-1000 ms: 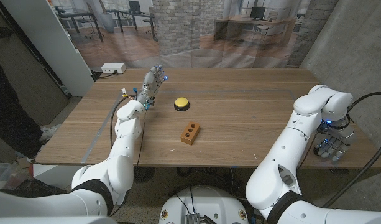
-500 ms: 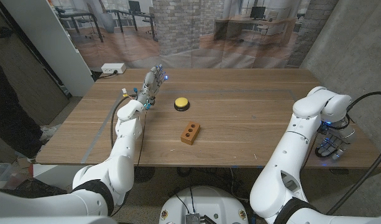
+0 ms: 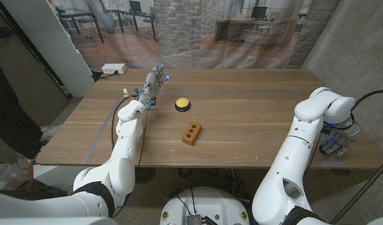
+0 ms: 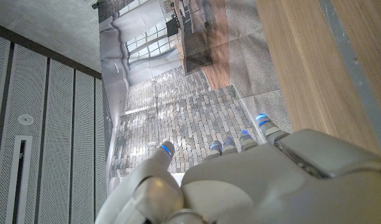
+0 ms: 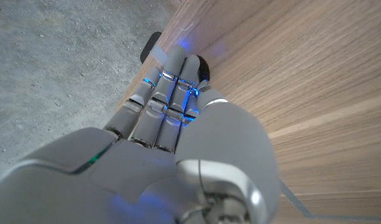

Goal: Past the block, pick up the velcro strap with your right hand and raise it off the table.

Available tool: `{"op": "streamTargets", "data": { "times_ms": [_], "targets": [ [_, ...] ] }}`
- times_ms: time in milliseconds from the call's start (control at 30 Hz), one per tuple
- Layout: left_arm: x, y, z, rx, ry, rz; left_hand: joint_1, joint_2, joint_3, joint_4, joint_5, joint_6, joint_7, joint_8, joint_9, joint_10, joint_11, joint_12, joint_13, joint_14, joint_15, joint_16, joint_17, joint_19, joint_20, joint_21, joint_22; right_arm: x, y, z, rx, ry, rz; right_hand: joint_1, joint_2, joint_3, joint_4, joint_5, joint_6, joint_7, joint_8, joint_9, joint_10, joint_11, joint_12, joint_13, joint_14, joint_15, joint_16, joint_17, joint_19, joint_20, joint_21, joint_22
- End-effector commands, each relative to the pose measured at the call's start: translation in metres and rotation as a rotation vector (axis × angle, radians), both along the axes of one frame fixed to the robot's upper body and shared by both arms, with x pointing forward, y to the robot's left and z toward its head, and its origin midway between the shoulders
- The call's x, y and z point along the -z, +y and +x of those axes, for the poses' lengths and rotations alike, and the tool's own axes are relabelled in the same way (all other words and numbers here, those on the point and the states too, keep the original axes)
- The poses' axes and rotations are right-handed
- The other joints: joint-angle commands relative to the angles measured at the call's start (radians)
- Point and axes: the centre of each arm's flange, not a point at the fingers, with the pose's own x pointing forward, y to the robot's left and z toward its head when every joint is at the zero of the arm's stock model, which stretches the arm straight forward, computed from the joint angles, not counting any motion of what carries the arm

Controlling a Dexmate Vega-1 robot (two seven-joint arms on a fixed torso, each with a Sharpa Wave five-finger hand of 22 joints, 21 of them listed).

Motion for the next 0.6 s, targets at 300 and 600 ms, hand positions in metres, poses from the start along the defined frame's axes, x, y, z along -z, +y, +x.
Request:
{"op": "streamTargets", "data": {
  "times_ms": [300,600],
  "targets": [
    [0.001,0.002,-0.004,0.002,-0.008,-0.004,-0.010,0.039,-0.006,0.000,0.007,-0.068,0.000,0.002,0.002,-0.070,0.007,0.001,0.002,-0.107,0.007,0.004,0.002,0.005,0.005,-0.004,0.005,-0.016,0.011,-0.010,-0.011,-0.087,-0.075,0.017,0.005,0.016,0.006,-0.005,0.030,-0.015,0.020,0.003,0.007,0.000,0.010,0.004,0.015,-0.041,0.001,0.010,0.004,-0.023,0.010,0.006],
    [0.001,0.003,-0.005,0.001,-0.010,-0.007,-0.011,0.039,-0.007,0.000,0.007,-0.069,0.000,0.002,0.002,-0.069,0.007,0.002,0.002,-0.108,0.007,0.004,0.002,0.005,0.004,-0.006,0.005,-0.022,0.015,-0.013,-0.019,-0.127,-0.113,0.017,0.003,0.022,0.009,-0.007,0.029,-0.017,0.022,0.003,0.008,-0.002,0.012,0.003,0.017,-0.041,-0.003,0.014,0.004,-0.025,0.014,0.006]
  ]
}}
